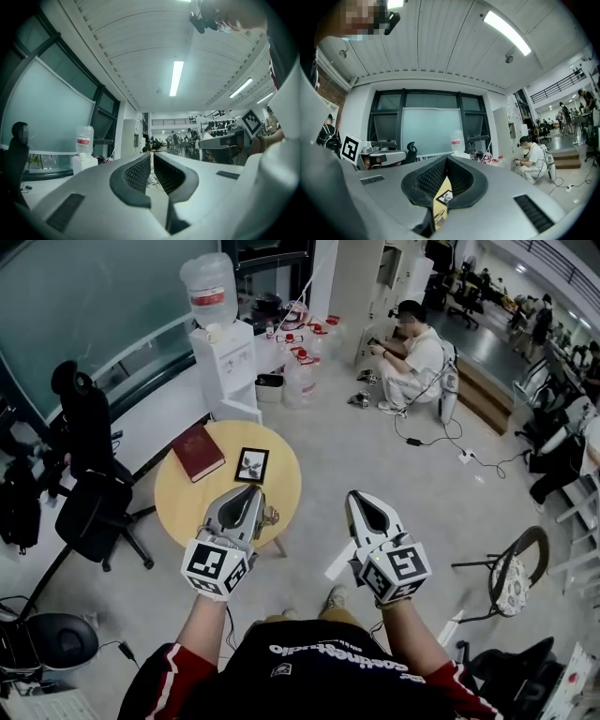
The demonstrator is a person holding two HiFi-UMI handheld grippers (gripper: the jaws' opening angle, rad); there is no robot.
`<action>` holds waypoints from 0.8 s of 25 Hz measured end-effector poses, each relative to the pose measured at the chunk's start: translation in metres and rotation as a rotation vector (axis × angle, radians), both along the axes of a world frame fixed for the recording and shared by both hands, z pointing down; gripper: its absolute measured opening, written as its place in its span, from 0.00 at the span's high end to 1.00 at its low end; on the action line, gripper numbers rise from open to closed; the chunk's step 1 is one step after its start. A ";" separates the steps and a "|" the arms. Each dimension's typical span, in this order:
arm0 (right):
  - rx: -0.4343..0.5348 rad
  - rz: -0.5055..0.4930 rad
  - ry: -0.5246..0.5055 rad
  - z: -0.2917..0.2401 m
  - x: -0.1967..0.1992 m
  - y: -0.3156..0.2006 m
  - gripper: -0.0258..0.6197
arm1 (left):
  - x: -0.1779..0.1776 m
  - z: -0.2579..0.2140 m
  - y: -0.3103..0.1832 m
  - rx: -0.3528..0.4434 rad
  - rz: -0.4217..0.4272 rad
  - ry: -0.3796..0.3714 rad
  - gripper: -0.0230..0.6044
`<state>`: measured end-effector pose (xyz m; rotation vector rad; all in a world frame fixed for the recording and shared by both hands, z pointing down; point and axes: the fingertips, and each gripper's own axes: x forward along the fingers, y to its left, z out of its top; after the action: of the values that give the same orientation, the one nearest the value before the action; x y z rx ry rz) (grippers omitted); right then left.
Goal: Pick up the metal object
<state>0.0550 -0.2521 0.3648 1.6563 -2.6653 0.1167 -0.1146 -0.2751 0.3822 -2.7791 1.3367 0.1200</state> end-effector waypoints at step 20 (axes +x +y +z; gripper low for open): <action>-0.071 -0.028 0.034 0.049 0.002 -0.036 0.92 | 0.017 0.073 -0.041 -0.023 -0.005 -0.125 0.67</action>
<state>0.0568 -0.2880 0.4136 1.5859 -2.6260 0.1796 -0.0979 -0.3157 0.4549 -2.7499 1.3237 -0.0691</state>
